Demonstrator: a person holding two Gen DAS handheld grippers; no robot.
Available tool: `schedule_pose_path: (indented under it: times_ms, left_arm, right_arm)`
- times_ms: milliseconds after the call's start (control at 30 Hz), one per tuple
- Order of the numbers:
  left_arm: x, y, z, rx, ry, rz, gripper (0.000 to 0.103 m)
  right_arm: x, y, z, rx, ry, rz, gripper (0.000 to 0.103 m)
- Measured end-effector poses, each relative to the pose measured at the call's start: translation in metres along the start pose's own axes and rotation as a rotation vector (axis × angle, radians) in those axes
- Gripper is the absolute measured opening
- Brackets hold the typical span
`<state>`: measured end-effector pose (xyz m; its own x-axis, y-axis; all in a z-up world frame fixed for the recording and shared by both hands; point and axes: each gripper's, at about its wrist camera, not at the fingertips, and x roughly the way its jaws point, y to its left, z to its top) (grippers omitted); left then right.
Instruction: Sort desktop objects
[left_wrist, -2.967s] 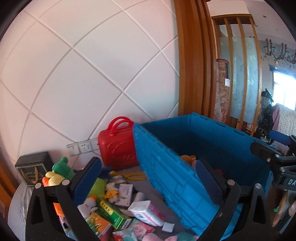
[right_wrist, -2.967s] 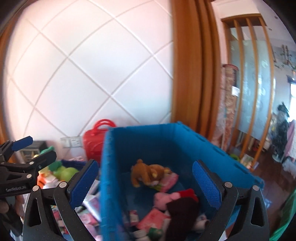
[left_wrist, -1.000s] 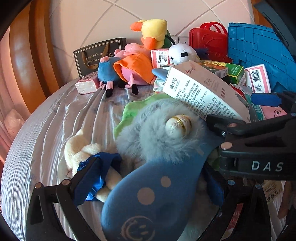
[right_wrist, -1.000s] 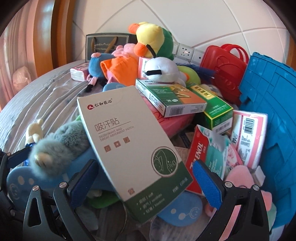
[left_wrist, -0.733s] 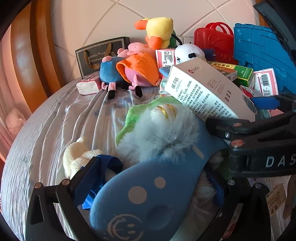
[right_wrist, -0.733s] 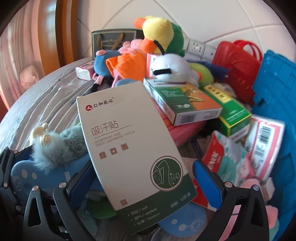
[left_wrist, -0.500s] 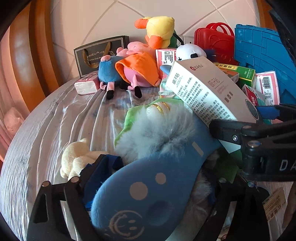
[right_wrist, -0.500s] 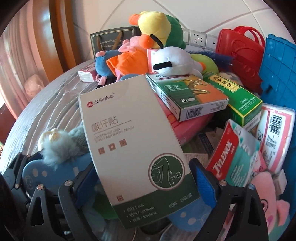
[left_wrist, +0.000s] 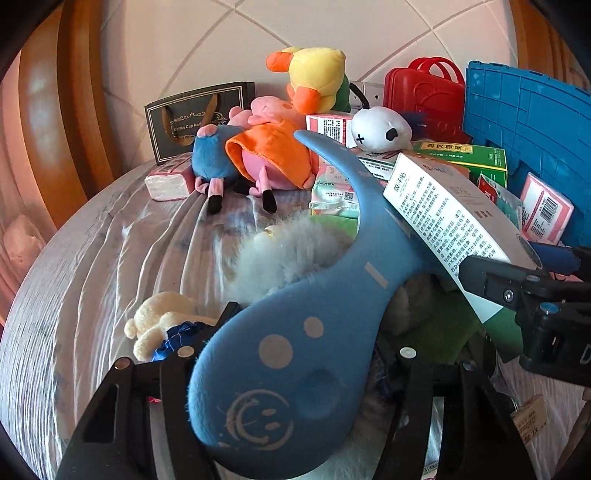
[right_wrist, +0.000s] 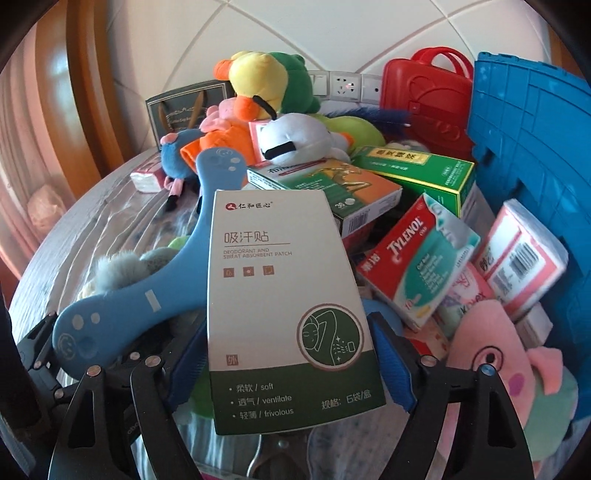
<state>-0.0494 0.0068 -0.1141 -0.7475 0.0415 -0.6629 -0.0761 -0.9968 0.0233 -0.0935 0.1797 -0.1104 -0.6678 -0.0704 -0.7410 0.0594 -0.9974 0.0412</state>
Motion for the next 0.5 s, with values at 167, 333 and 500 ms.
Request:
schedule_pose_path:
  times_ms: [167, 333, 500]
  left_arm:
    - [-0.008, -0.002, 0.006, -0.002, -0.024, 0.002, 0.037]
    - [-0.006, 0.001, 0.006, -0.014, 0.004, 0.008, 0.036]
    - [0.004, 0.004, -0.005, -0.011, 0.051, -0.005, 0.052]
  right_arm:
    - [-0.008, -0.005, -0.002, 0.008, -0.007, 0.002, 0.082]
    - [-0.008, -0.005, -0.005, 0.01, 0.025, 0.018, 0.081]
    - [0.008, -0.007, -0.007, 0.006, 0.086, 0.011, 0.082]
